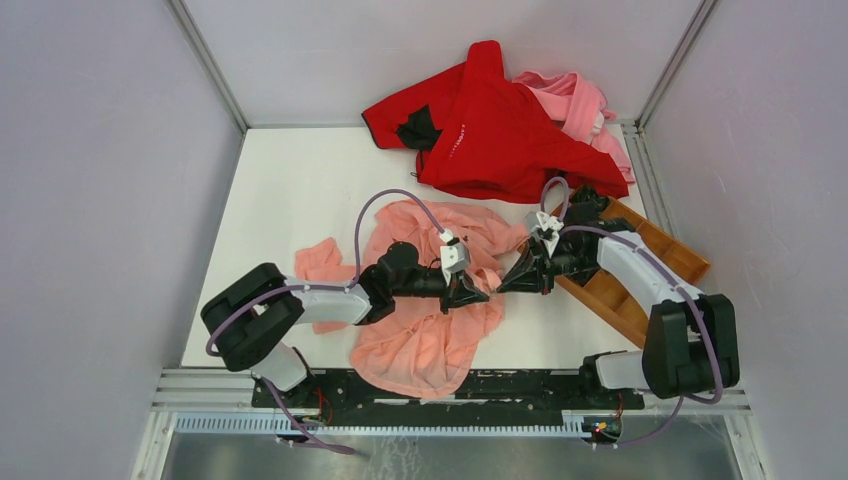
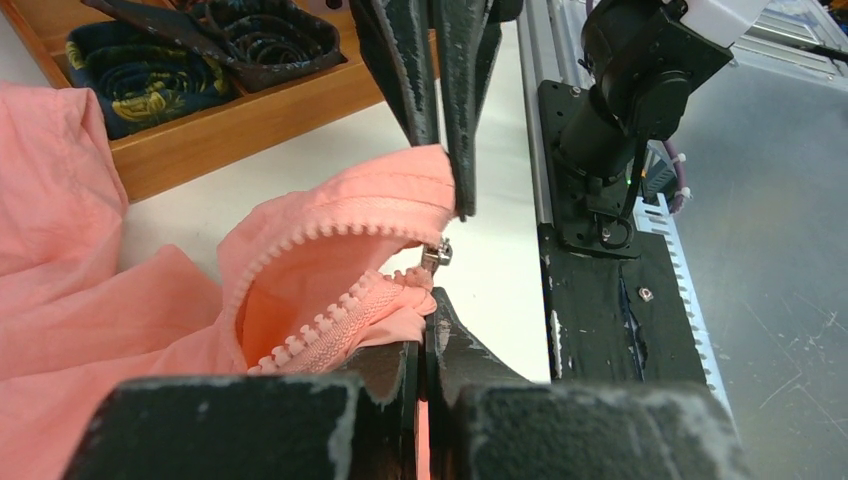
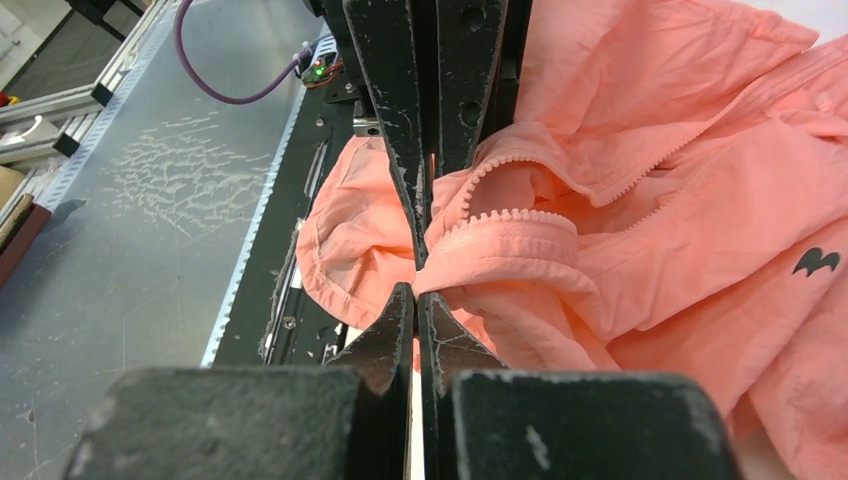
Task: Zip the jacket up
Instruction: Insert the zipper into the jacket.
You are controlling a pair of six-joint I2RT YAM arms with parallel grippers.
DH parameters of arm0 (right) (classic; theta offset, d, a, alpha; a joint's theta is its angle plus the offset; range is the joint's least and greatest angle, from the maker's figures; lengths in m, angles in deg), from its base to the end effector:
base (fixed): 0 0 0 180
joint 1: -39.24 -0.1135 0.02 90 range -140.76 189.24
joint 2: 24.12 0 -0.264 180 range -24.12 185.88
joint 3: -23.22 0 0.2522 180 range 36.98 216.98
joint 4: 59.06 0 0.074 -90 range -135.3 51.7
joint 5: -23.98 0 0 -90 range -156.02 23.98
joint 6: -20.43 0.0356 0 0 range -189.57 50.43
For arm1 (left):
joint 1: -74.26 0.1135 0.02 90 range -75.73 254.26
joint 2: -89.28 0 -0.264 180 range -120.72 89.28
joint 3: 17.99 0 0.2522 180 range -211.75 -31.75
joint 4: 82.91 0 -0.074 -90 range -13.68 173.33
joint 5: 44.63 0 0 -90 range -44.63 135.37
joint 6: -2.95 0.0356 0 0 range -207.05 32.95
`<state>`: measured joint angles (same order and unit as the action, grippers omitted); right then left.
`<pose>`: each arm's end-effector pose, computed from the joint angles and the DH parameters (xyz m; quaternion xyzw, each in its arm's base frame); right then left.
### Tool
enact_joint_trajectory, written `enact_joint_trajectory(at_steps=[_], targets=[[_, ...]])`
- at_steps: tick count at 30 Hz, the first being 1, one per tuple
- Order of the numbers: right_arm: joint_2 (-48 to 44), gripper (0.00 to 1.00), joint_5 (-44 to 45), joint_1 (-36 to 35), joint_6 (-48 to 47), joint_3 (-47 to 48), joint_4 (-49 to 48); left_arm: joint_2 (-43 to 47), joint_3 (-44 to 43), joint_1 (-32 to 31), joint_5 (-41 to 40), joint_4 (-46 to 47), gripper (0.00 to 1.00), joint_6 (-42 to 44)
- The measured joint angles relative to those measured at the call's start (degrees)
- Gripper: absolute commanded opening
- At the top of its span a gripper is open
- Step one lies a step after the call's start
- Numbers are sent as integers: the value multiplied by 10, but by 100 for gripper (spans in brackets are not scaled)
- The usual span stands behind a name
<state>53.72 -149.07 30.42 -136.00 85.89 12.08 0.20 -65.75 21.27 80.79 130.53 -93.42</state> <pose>0.2049 0.0676 0.2274 -0.4737 0.5796 0.5690 0.3404 0.1685 -0.2577 0.1968 0.4677 0.5806 -0.5091 0.4301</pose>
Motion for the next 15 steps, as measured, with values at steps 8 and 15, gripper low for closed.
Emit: enact_joint_trajectory(at_steps=[8, 15], targets=[[-44, 0, 3, -17, 114, -46, -108, -5, -7, 0, 12, -16, 2, 0], [-44, 0, 9, -16, 137, -46, -125, -5, -17, 2, 14, -46, 6, 9]])
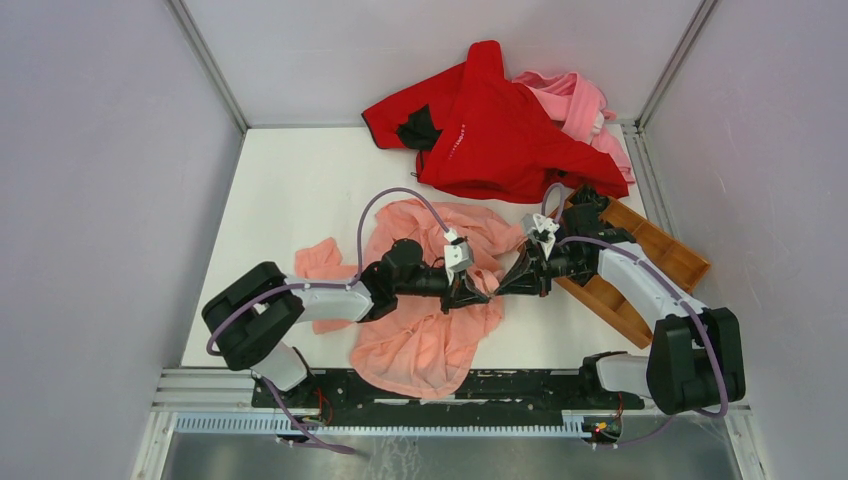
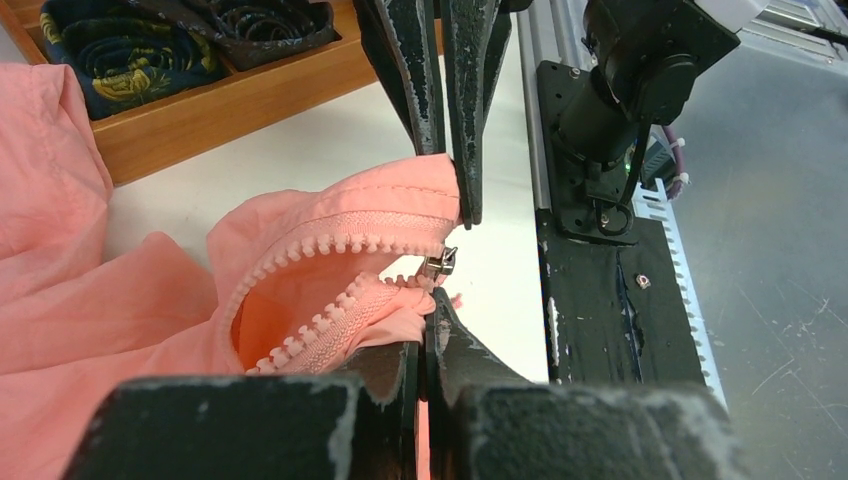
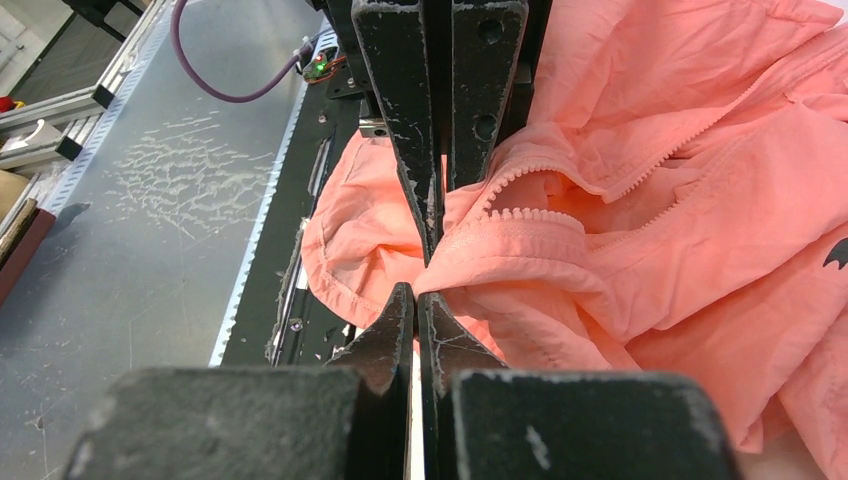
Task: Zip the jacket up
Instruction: Insert the zipper into the jacket.
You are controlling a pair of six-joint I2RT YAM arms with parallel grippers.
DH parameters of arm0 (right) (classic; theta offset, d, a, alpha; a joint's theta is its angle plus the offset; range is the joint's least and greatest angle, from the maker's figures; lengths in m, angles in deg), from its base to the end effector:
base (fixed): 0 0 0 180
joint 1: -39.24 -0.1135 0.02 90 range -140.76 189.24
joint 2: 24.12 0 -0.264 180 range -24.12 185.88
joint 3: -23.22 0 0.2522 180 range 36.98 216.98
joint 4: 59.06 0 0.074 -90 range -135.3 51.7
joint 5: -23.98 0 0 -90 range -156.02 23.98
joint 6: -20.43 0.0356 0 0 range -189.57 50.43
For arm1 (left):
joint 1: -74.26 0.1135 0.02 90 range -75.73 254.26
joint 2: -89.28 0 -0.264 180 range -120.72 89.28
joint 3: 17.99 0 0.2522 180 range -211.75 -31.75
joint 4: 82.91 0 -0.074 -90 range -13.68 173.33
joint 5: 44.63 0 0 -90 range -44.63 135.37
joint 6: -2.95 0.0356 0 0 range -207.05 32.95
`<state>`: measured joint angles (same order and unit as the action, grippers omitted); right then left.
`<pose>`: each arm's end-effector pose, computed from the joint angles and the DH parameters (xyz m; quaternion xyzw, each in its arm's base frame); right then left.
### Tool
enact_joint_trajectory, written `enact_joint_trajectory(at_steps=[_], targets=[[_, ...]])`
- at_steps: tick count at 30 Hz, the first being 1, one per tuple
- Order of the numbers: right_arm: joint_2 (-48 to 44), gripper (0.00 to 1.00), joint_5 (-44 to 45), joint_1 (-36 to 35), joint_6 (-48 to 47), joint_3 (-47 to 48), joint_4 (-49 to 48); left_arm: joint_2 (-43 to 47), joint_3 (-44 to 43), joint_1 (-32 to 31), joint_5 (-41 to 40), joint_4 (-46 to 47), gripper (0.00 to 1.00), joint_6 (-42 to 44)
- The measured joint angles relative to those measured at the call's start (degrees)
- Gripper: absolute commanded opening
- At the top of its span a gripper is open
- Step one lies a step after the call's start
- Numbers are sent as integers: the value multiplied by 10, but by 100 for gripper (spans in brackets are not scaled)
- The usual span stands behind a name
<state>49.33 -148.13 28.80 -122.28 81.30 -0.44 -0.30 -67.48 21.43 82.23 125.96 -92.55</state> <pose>0.1999 0.0727 0.2239 -0.4689 0.5883 0.5688 0.3325 0.1712 -0.2611 0.1951 0.4781 0.5910 -0.5067 0.4067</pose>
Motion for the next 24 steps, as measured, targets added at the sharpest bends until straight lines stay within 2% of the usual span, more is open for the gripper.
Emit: enact_joint_trajectory(at_steps=[8, 15, 18, 20, 22, 24], targets=[[0, 0, 2, 0, 2, 0, -6, 3, 16, 0, -9, 22, 30, -4], [-3, 0, 1, 0, 2, 0, -10, 17, 37, 1, -24, 55, 31, -16], [-3, 0, 1, 0, 2, 0, -11, 24, 44, 2, -28, 66, 30, -24], [-3, 0, 1, 0, 2, 0, -11, 26, 46, 2, -29, 73, 20, -30], [-3, 0, 1, 0, 2, 0, -11, 26, 46, 2, -30, 77, 4, -36], [-3, 0, 1, 0, 2, 0, -11, 26, 46, 2, -29, 78, 2, -40]])
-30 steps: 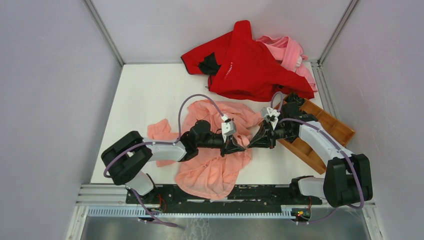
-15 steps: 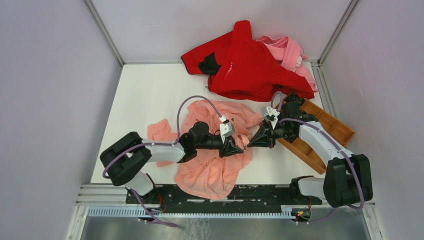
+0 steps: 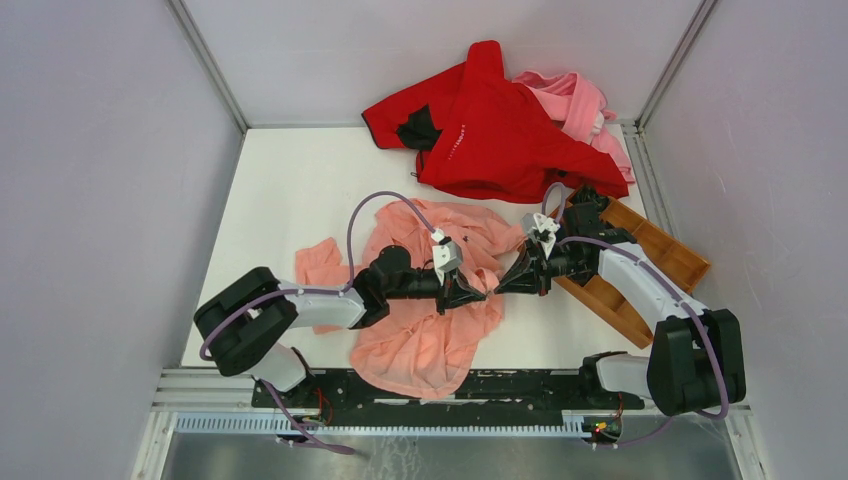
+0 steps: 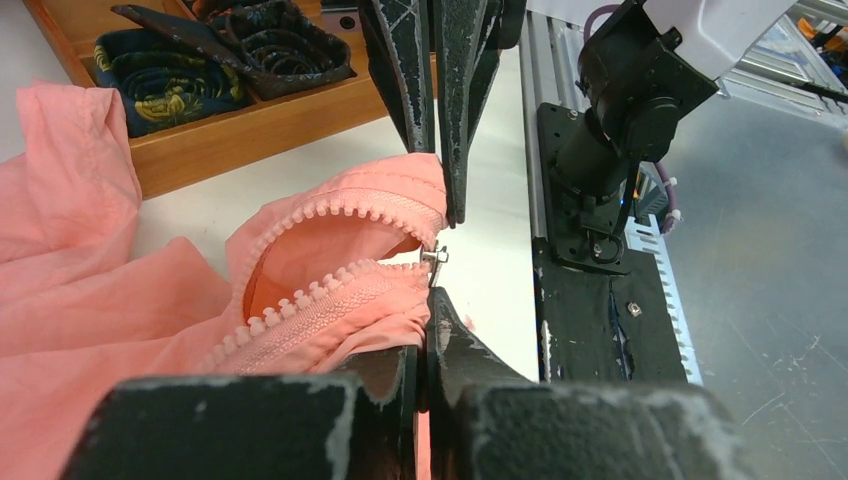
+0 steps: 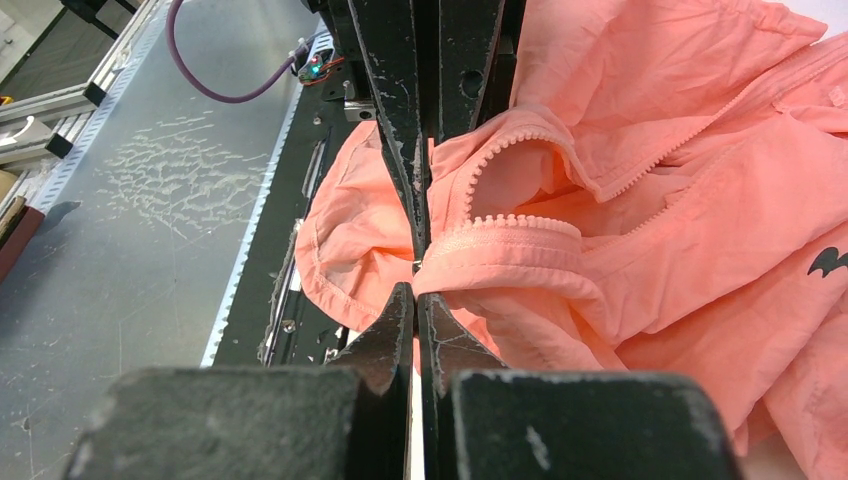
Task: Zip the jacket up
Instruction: Insert the zipper into the jacket.
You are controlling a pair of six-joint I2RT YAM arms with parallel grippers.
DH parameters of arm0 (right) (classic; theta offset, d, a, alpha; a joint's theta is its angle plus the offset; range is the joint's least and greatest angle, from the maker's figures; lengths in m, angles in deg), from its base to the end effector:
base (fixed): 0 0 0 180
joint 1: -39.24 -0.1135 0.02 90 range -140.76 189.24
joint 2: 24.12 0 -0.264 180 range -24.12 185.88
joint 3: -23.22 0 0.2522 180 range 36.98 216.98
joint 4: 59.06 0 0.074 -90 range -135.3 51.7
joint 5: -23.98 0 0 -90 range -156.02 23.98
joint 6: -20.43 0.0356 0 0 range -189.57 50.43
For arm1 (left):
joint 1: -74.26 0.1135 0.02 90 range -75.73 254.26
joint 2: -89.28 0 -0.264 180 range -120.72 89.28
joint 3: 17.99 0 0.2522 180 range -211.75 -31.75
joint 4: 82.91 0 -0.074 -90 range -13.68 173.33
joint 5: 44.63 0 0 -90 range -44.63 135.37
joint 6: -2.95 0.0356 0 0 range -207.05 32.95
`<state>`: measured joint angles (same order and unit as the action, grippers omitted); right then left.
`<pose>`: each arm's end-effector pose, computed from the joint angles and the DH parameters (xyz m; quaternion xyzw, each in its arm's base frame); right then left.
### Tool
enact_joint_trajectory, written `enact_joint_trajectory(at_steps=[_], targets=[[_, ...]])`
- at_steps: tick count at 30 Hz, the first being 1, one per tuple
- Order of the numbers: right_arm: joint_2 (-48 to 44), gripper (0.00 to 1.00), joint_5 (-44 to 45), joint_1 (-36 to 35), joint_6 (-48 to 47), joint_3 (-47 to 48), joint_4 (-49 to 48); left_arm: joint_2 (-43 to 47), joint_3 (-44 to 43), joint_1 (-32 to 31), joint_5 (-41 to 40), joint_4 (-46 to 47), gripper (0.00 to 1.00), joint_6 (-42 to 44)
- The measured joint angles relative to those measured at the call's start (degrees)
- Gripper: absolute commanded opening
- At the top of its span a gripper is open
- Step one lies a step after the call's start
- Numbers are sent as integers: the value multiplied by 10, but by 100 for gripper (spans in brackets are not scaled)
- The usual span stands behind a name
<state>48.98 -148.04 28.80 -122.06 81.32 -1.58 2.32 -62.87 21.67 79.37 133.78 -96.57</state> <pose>0.2008 0.0728 0.2255 -0.4745 0.5840 0.5641 0.3399 0.1642 -0.2474 0.1984 0.4427 0.5857 -0.5173 0.4399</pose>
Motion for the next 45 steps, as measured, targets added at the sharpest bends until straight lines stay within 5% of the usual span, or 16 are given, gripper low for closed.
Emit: enact_joint_trajectory(at_steps=[28, 39, 45], targets=[[30, 0, 14, 0, -108, 35, 101, -37, -51, 2, 52, -70, 2, -11], [-12, 7, 104, 0, 56, -54, -74, -62, -51, 2, 53, -88, 2, -10], [-26, 7, 124, -9, 68, -57, -98, -78, -59, 2, 51, -96, 2, -9]])
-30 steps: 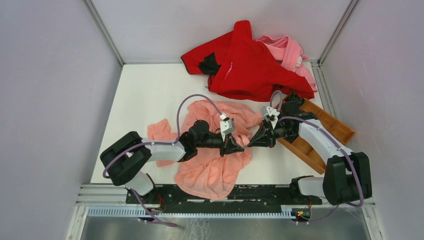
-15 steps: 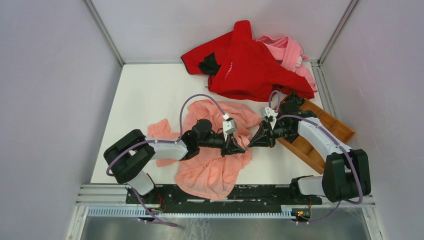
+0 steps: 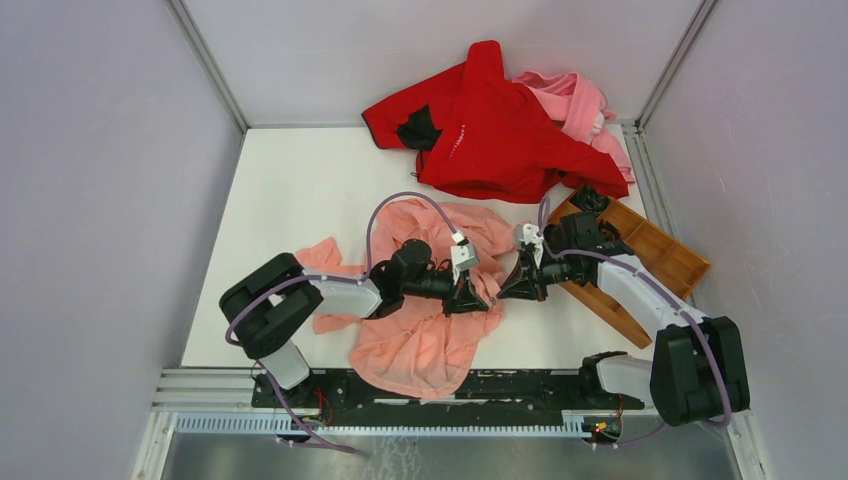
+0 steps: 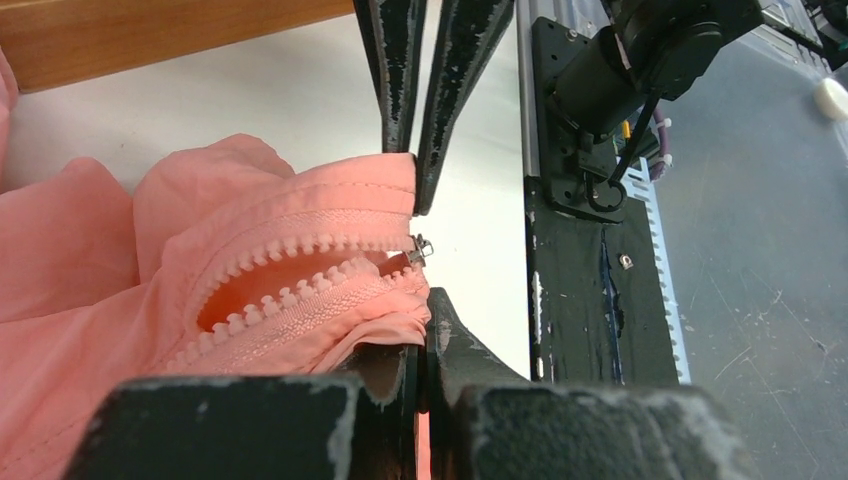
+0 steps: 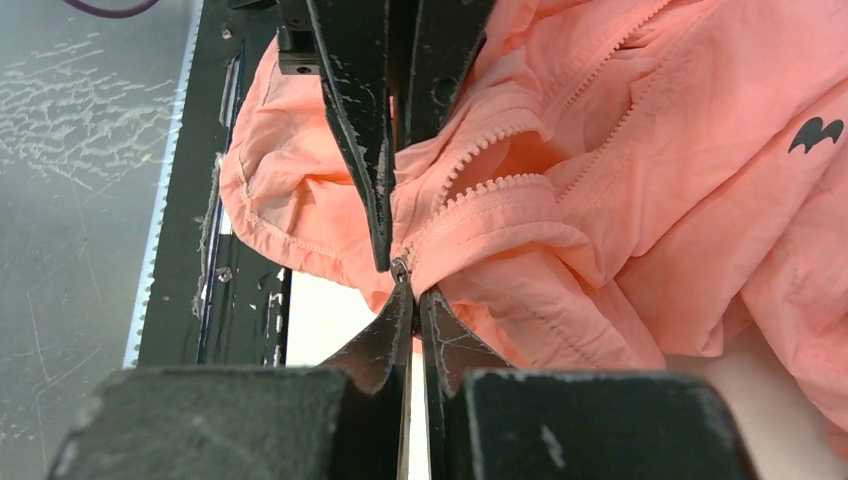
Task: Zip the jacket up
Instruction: Insert the zipper into the jacket.
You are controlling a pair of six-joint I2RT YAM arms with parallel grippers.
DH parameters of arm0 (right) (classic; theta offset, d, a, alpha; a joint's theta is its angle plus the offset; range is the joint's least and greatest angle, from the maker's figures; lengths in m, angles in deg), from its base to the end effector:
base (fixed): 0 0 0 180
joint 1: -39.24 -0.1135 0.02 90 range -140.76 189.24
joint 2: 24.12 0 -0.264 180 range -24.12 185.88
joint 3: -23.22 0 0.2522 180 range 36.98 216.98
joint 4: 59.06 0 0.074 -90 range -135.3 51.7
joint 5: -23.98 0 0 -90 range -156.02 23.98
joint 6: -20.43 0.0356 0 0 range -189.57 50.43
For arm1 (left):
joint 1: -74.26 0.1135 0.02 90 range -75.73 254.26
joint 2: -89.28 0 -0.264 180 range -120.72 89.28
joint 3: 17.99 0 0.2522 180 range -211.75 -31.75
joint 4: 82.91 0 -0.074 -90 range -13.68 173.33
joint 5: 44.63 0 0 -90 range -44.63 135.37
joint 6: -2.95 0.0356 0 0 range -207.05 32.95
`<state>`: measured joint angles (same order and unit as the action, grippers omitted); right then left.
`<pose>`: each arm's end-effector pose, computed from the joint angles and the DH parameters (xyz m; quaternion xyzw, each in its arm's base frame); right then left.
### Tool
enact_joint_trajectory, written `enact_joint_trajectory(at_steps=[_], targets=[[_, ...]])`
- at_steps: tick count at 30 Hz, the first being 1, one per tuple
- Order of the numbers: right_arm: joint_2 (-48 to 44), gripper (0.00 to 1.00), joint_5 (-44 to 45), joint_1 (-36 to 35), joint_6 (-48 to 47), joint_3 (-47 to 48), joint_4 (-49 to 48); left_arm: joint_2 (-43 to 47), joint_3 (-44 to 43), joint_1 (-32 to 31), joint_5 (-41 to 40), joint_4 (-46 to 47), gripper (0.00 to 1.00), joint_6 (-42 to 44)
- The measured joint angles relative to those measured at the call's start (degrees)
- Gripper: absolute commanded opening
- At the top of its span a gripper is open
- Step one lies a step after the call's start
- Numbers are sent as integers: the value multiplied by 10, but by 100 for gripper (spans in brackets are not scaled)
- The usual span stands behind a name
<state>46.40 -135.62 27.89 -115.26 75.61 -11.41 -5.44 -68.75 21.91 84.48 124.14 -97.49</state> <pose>0.1965 0.0735 0.2051 -0.4885 0.6483 0.4823 0.3293 0.1780 -0.2675 0.1720 0.4569 0.6357 -0.5218 0.3389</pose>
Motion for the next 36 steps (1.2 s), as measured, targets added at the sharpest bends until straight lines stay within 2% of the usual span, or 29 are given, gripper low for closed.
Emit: enact_joint_trajectory(at_steps=[4, 7, 19, 23, 27, 32, 36], targets=[[0, 5, 2, -12, -3, -3, -5, -8, -6, 0, 0, -10, 2, 0], [-5, 0, 2, -20, 37, -28, -52, -11, -10, 0, -1, -23, 2, 1], [-30, 0, 2, -22, 383, -129, -332, -18, -40, 1, -32, -96, 2, 4], [-30, 0, 5, -21, 443, -142, -381, -27, -52, 2, -32, -108, 2, 5], [-30, 1, 18, -22, 422, -140, -361, -28, -53, 2, -37, -115, 2, 5], [-30, 13, 57, -22, 355, -123, -306, -28, -53, 2, -43, -118, 2, 5], [-27, 16, 89, -22, 319, -118, -276, -36, -59, 3, -39, -125, 2, 4]])
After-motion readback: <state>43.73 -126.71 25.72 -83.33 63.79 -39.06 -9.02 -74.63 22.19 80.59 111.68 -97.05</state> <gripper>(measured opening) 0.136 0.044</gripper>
